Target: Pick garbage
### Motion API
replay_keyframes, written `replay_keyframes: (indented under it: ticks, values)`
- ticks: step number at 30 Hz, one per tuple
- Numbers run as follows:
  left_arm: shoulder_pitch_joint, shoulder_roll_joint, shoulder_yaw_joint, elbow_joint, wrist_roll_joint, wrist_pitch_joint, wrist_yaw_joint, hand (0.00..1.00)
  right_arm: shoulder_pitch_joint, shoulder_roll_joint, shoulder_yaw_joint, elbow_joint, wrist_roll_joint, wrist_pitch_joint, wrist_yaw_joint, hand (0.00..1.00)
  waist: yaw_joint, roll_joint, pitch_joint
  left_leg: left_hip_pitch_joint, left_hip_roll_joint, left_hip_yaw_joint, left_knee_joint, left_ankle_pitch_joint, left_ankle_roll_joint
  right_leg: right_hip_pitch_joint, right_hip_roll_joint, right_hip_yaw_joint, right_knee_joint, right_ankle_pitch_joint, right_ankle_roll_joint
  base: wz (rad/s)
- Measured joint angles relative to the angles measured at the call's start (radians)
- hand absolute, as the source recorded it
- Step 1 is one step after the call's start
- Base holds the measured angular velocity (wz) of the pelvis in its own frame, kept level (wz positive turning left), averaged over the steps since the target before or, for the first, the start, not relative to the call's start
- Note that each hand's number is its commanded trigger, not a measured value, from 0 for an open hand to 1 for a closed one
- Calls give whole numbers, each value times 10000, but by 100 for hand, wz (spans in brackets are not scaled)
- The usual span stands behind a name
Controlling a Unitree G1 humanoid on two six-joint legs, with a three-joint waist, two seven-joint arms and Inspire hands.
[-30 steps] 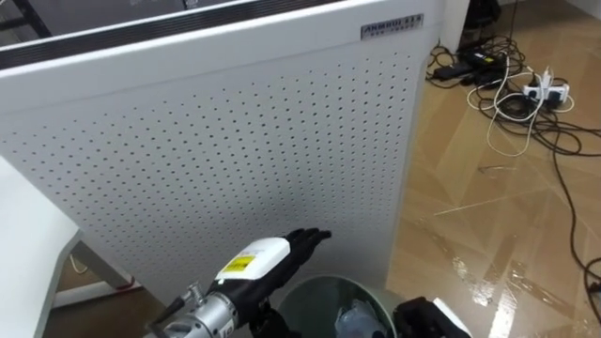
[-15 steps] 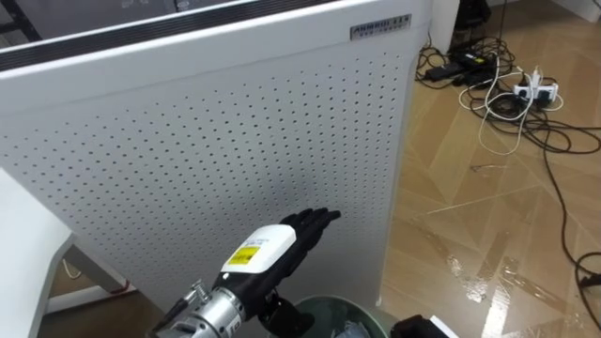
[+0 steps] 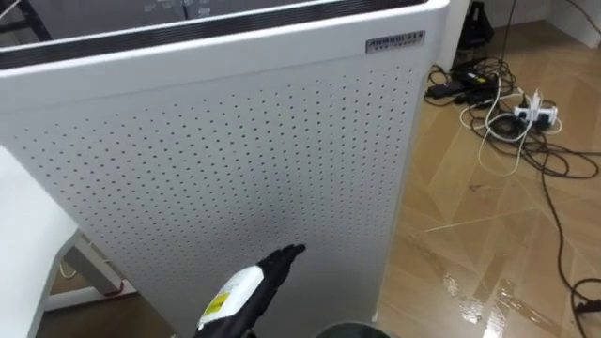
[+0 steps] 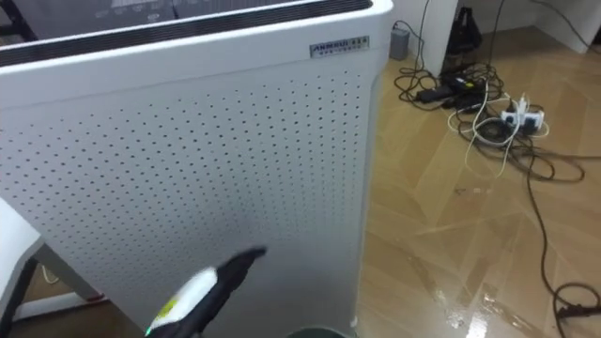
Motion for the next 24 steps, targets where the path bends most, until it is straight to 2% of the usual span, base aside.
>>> replay_keyframes:
  ticks: [1, 2, 4, 6, 7, 9, 10, 12, 17, 20, 21, 24]
  values:
    - [276, 0, 165, 371, -6, 32, 24, 0, 177, 4, -197, 312, 291, -12, -79, 100, -16, -91, -51, 25, 1, -32, 6, -1, 0, 95, -2, -20, -104, 6, 8, 6]
    - [406, -3, 249, 492, -6, 74, 24, 0, 244, 2, -269, 488, 408, -14, -138, 100, -14, -125, -68, 39, 3, -60, 12, -1, 0, 137, 1, -29, -140, 16, 22, 11]
    - [730, -178, 588, 1433, -212, 79, 265, 0, 316, 121, -775, 1186, 555, -16, -354, 100, 5, -168, -77, 111, -8, -135, 54, -15, 14, 284, -13, -128, -181, 24, 36, 10]
    - [1133, -388, 1109, 1937, -212, 96, 279, 0, 458, 143, -1259, 1624, 556, -29, -413, 100, 8, -160, -78, 333, -11, -145, -10, -23, 15, 501, 5, -158, -371, 45, 55, 2]
    - [1362, -390, 1361, 2016, -215, 89, 283, 0, 514, 138, -1603, 1935, 606, -31, -423, 100, 38, -153, -84, 428, -11, -148, -40, -24, 14, 595, 17, -148, -475, 46, 55, 0]
    - [1411, -391, 1630, 2550, -507, 58, 385, 0, 507, 89, -1801, 2385, 774, -67, -447, 100, 212, -134, -59, 563, -10, -140, -93, -23, 9, 705, 40, -116, -497, 51, 45, -5]
    - [1525, -390, 1772, 2941, -841, 66, 441, 0, 519, 93, -1797, 2651, 982, -72, -498, 100, 252, -159, -70, 643, -10, -140, -99, -42, -19, 777, 51, -115, -512, 51, 42, -5]
    - [1795, -395, 1993, 3158, -1206, 84, 481, 0, 525, 95, -1808, 2879, 1101, -73, -546, 100, 249, -132, -64, 744, -12, -140, -138, -52, -33, 883, 63, -109, -550, 49, 41, 0]
    - [1923, -557, 2516, 4244, -1844, 134, 621, 0, 638, 311, -2027, 3199, 1102, -78, -637, 100, 272, -129, -67, 924, -58, -166, -240, -62, -56, 1091, 97, -90, -648, 58, 27, 1]
    - [1979, -687, 2867, 4805, -2609, 302, 685, 0, 660, 462, -2177, 3274, 1196, -75, -647, 100, 262, -193, -42, 1075, -76, -164, -343, -71, -70, 1220, 97, -79, -697, 52, 34, -1]
    - [2013, -708, 2983, 5068, -2845, 336, 684, 0, 712, 518, -2204, 3294, 1287, -61, -642, 100, 261, -237, -56, 1146, -90, -163, -392, -71, -70, 1301, 94, -91, -767, 49, 39, 0]
    - [2228, -773, 3509, 5285, -2946, 709, 678, 0, 839, 690, -2498, 3420, 1466, -53, -610, 100, 262, -364, -59, 1263, -98, -169, -427, -101, -98, 1435, 95, -90, -839, 44, 47, 0]
